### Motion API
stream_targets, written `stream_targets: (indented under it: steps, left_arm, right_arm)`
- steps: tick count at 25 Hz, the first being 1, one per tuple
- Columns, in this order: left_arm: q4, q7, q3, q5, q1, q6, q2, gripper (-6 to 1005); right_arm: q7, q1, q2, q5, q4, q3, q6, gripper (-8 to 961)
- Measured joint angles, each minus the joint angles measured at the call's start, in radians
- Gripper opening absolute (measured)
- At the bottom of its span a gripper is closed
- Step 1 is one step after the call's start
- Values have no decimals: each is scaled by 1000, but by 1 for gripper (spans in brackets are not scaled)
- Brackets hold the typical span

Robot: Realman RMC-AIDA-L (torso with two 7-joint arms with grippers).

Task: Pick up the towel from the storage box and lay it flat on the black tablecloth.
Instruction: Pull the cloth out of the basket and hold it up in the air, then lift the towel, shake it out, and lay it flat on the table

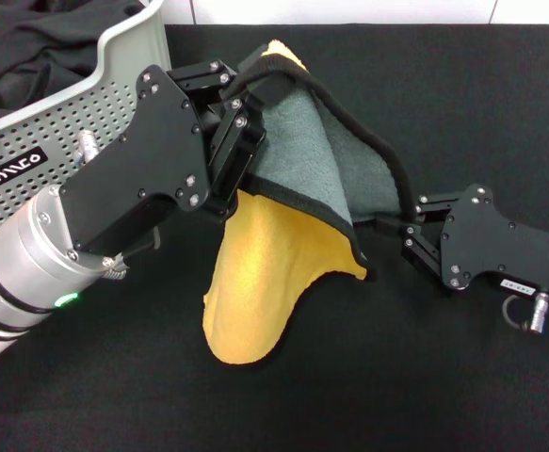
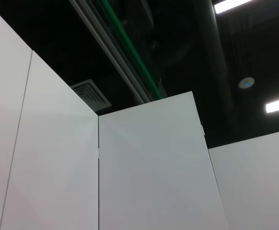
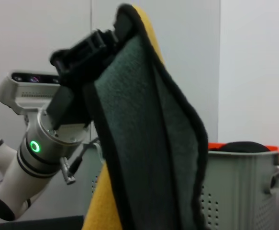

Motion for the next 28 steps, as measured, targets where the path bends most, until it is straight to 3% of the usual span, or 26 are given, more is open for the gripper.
stream_targets:
  steps: [5,10,18,20,23,26,28]
  left_arm:
    - [-5,0,0,0,0,0,0,25]
    - [-9,9,0,0,22,-3,2,25]
    - [-93,38,3,13,46,-13,9,26]
    - [-111,47,4,27,52,-24,7,27]
    - [-119,61,5,73,53,-53,1,27]
    - [-119,64,6,130,47,-79,-1,27]
    - [-119,64,6,160,43,-98,-1,28]
  right_arm:
    - [-18,0,-3,-3,-1,0,44,22]
    - [-13,7,-14,1,-26,9,76,16]
    - [101,-1,-64,-3,-215,150,204,16]
    - [143,-1,-66,-4,-262,202,212,16]
    - [195,8,-52,-4,-315,290,208,16]
    - [217,25,-46,-4,-339,320,207,16]
    - [253,70,-42,-4,-367,343,201,15]
